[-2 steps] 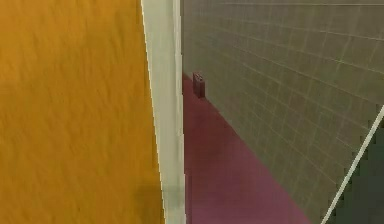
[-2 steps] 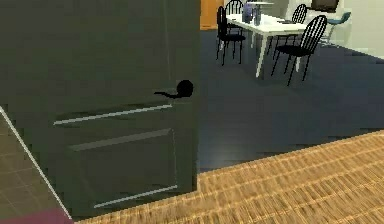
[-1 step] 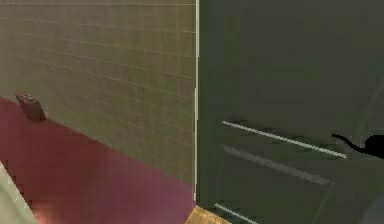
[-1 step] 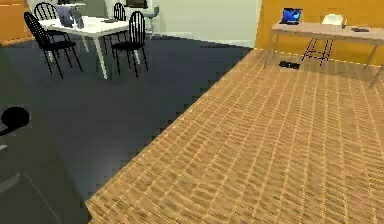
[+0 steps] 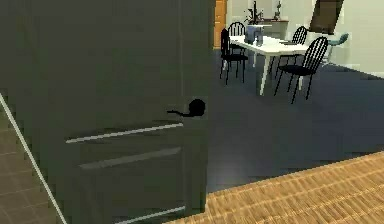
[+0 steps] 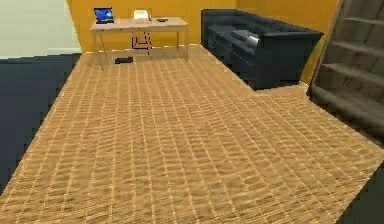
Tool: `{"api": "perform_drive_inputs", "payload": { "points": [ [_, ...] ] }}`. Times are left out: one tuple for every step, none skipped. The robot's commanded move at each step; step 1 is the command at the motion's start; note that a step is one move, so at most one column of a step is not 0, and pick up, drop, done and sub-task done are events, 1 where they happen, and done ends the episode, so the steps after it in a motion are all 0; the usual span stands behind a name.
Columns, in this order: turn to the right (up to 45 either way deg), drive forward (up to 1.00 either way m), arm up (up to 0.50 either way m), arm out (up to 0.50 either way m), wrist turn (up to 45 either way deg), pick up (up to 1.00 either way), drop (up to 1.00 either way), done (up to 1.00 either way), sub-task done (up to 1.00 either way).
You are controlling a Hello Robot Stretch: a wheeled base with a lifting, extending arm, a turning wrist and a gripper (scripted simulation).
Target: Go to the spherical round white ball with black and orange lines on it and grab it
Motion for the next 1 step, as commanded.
{"api": "perform_drive_inputs", "payload": {
  "points": [
    [45.0,0.0,0.0,0.0,0.0,0.0,0.0,0.0,0.0]
  ]
}}
